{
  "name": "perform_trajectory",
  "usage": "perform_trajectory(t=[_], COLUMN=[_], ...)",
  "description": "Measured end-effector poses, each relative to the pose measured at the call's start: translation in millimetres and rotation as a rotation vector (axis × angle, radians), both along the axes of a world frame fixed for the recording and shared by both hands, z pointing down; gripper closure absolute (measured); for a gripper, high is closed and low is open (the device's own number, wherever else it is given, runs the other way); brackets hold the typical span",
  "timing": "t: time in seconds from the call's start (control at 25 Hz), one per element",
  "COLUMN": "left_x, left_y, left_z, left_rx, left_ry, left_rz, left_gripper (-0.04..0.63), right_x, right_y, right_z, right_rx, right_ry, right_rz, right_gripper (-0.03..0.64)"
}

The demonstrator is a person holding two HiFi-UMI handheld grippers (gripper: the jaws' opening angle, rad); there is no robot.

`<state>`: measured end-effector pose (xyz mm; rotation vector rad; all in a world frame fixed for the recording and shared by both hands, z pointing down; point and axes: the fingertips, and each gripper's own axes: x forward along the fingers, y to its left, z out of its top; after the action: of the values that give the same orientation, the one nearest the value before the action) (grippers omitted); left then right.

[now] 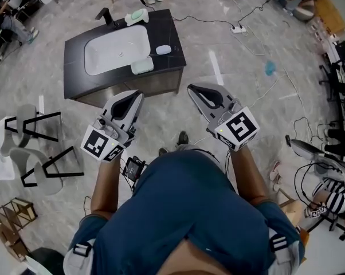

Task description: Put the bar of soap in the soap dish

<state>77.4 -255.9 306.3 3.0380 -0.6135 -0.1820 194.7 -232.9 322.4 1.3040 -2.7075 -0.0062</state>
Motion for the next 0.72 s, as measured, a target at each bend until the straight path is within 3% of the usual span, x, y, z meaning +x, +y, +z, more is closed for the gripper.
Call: perform_trajectory(t=[0.44, 0.72], left_x=[36, 32], left_y=[-66, -103], left_z=[13, 26], left_rx=[-0.003, -0.048], left_ry=[-0.016, -0.025], left_rz=[-0.116, -0.135], left_gripper=[0.592, 0.592], right_x=[34, 33], right_y=[-79, -120], right_z=[14, 34], right_rx=[-0.005, -0.058], right_ry=[-0.008, -0.014], right_rz=[-0.111, -0.123], right_gripper=[0.603, 0.603])
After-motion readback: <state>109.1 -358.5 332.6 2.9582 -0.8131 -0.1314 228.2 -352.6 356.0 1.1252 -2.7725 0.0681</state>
